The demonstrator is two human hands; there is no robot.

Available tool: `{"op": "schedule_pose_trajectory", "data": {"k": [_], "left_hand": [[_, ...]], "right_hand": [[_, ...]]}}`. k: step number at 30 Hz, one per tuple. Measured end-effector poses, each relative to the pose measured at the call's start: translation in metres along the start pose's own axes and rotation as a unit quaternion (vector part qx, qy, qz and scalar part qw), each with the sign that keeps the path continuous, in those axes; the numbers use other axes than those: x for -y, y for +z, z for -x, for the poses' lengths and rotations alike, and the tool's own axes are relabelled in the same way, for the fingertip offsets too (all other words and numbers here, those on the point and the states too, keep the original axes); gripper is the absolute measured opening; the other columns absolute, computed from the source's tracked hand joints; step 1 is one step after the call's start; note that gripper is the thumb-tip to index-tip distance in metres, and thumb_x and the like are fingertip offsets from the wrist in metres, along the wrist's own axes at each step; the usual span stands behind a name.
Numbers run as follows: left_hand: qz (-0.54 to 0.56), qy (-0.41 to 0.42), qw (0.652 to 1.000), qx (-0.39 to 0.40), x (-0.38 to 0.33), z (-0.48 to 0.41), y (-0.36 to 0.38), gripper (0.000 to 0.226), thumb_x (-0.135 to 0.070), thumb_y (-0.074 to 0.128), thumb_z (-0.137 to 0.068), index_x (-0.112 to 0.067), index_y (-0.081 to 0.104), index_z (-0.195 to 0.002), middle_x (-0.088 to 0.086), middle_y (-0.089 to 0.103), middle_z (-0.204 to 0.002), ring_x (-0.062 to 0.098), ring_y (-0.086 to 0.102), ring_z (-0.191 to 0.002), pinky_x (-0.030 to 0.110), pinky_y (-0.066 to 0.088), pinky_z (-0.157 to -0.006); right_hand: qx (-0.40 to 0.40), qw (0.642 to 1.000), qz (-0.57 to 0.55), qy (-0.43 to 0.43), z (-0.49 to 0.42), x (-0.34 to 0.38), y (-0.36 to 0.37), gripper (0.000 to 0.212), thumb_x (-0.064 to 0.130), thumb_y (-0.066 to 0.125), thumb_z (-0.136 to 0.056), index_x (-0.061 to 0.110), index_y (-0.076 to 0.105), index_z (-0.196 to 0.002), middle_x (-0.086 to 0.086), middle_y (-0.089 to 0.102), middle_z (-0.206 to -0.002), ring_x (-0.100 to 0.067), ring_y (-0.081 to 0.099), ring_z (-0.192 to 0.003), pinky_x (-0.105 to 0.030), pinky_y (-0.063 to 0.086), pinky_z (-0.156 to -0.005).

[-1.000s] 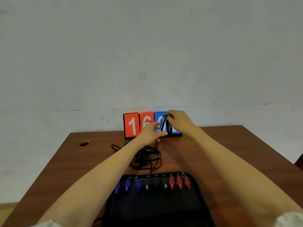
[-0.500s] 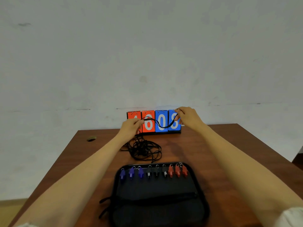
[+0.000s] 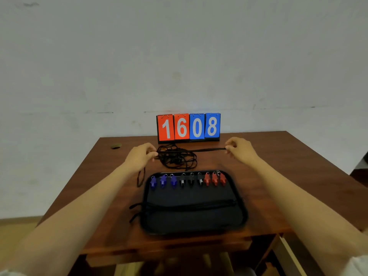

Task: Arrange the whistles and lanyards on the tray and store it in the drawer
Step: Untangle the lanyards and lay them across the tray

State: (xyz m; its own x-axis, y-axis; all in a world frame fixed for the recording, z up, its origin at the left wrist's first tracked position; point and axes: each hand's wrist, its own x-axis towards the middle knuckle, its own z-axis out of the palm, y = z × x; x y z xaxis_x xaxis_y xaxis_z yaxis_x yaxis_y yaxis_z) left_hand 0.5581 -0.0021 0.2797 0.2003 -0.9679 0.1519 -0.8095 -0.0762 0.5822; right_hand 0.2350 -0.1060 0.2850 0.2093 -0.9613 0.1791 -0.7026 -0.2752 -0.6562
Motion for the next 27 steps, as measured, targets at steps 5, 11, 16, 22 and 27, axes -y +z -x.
{"op": "schedule_pose_trajectory", "data": {"k": [5, 11, 16, 22, 27], "left_hand": [[0.028, -0.021, 0.998, 0.053, 0.014, 0.023, 0.015, 0.014, -0.026, 0.057, -0.093, -0.015, 0.066, -0.089, -0.004, 0.063, -0.071, 0.009, 0.054, -0.065, 0.023, 0.041, -0.063], [0.017, -0.061, 0.990, 0.123, 0.032, 0.043, 0.038, 0.017, -0.012, 0.044, -0.098, -0.013, 0.060, -0.106, -0.001, 0.068, -0.084, 0.013, 0.057, -0.088, 0.025, 0.037, -0.077], [0.029, -0.085, 0.990, 0.105, 0.044, 0.063, 0.057, 0.008, -0.018, 0.061, -0.090, -0.011, 0.062, -0.090, 0.001, 0.070, -0.079, 0.016, 0.062, -0.085, 0.023, 0.042, -0.069], [-0.007, -0.064, 0.993, 0.102, 0.052, 0.081, 0.073, 0.006, -0.019, 0.063, -0.089, -0.018, 0.065, -0.084, -0.002, 0.065, -0.092, 0.014, 0.055, -0.093, 0.029, 0.042, -0.081], [-0.046, -0.017, 0.992, 0.113, 0.061, 0.091, 0.082, 0.007, -0.021, 0.064, -0.087, -0.023, 0.065, -0.081, -0.002, 0.059, -0.097, 0.017, 0.057, -0.095, 0.031, 0.044, -0.084]], "right_hand": [[0.040, 0.998, 0.028, 0.043, 0.027, -0.028, 0.015, 0.014, 0.024, 0.070, -0.083, 0.012, 0.063, -0.082, 0.002, 0.070, -0.079, -0.016, 0.063, -0.080, -0.035, 0.051, -0.077], [0.089, 0.991, 0.040, 0.091, 0.055, -0.056, 0.029, 0.010, 0.010, 0.061, -0.087, 0.011, 0.071, -0.083, -0.003, 0.071, -0.076, -0.015, 0.064, -0.082, -0.025, 0.048, -0.072], [0.126, 0.984, 0.047, 0.121, 0.073, -0.072, 0.036, 0.010, 0.007, 0.053, -0.093, 0.008, 0.060, -0.087, -0.006, 0.071, -0.078, -0.010, 0.064, -0.064, -0.021, 0.050, -0.057], [0.162, 0.977, 0.123, 0.065, 0.087, -0.087, 0.041, 0.013, 0.016, 0.059, -0.092, 0.013, 0.065, -0.081, 0.011, 0.061, -0.070, -0.023, 0.064, -0.087, -0.034, 0.050, -0.073], [0.164, 0.963, 0.209, 0.043, 0.092, -0.095, 0.047, 0.012, 0.023, 0.061, -0.091, 0.018, 0.066, -0.081, 0.001, 0.048, -0.093, -0.025, 0.037, -0.109, -0.040, 0.040, -0.091]]}}
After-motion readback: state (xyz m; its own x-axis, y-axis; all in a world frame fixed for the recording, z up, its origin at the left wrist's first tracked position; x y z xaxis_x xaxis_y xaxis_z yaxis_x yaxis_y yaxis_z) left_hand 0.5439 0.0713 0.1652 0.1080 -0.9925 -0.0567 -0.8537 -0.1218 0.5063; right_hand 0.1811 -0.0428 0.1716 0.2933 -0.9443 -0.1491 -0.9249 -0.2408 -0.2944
